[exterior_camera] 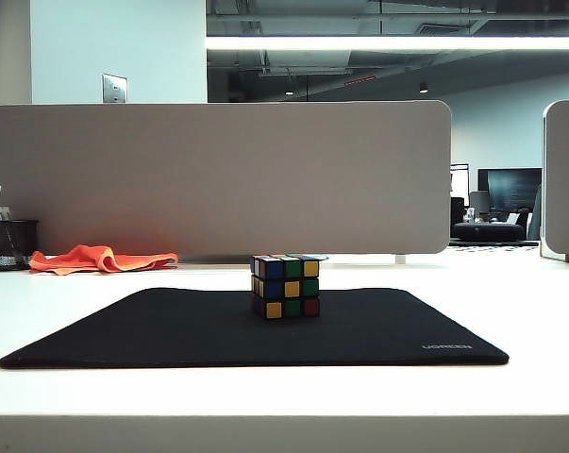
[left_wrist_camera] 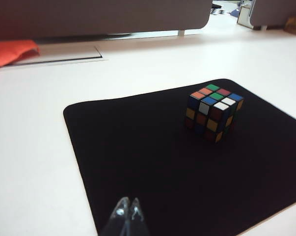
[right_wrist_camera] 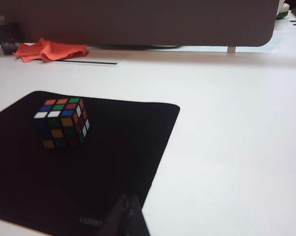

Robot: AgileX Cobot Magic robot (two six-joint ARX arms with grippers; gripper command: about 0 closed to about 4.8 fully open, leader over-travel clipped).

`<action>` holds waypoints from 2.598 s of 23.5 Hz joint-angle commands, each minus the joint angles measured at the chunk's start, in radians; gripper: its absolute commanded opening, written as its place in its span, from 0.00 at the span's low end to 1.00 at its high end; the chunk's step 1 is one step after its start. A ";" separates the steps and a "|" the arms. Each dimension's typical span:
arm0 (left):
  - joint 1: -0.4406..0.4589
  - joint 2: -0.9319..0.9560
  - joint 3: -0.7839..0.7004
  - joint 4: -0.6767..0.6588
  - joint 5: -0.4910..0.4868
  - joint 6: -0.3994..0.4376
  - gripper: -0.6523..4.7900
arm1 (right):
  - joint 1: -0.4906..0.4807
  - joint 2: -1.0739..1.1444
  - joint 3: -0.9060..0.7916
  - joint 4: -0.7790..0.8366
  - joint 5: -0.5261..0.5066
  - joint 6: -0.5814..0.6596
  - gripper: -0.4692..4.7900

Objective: Pick up the cube on the right side of the mouse pad, then place it in the center of the mouse pad.

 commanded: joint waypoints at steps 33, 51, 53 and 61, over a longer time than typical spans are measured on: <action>0.112 -0.318 0.004 -0.065 0.008 0.024 0.11 | -0.359 -0.008 -0.022 -0.030 -0.001 -0.003 0.09; 0.339 -0.318 0.004 -0.065 0.009 0.024 0.11 | -0.474 -0.008 -0.022 -0.030 -0.001 -0.003 0.09; 0.339 -0.318 0.004 -0.065 0.008 0.024 0.11 | -0.474 -0.008 -0.022 -0.030 -0.001 -0.003 0.09; 0.340 -0.318 0.004 -0.065 0.008 0.024 0.11 | -0.474 -0.008 -0.022 -0.030 -0.001 -0.003 0.09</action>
